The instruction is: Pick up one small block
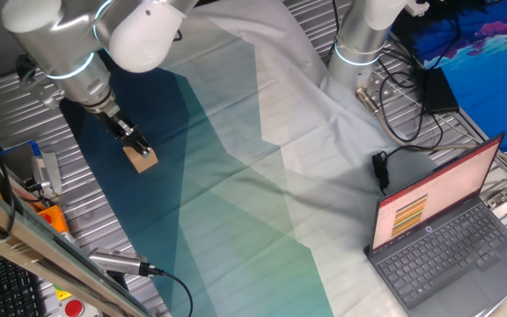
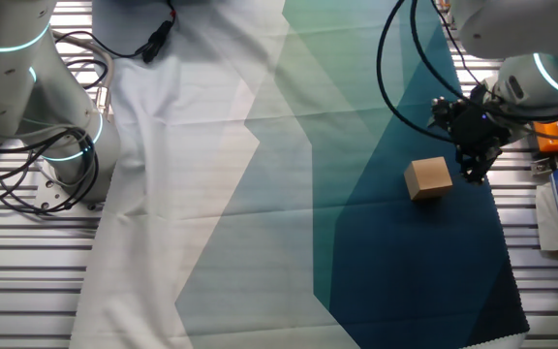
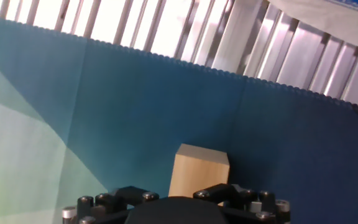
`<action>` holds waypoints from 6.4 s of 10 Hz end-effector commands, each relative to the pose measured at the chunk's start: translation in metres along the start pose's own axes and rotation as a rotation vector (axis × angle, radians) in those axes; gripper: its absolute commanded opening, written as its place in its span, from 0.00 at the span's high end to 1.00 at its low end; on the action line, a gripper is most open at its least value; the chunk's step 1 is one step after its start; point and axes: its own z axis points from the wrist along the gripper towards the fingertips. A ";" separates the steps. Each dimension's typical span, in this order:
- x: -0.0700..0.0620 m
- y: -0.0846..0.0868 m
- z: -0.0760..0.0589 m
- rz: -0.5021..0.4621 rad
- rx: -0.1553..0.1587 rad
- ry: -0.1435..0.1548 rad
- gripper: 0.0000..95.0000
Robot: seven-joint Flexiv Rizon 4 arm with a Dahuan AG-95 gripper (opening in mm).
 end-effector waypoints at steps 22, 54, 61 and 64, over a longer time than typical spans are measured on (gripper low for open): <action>0.005 -0.001 0.004 -0.008 0.046 0.052 0.00; 0.014 -0.027 0.050 0.052 0.057 0.035 0.00; 0.011 -0.028 0.064 0.073 0.062 0.033 0.20; 0.011 -0.028 0.065 0.095 0.064 0.031 0.40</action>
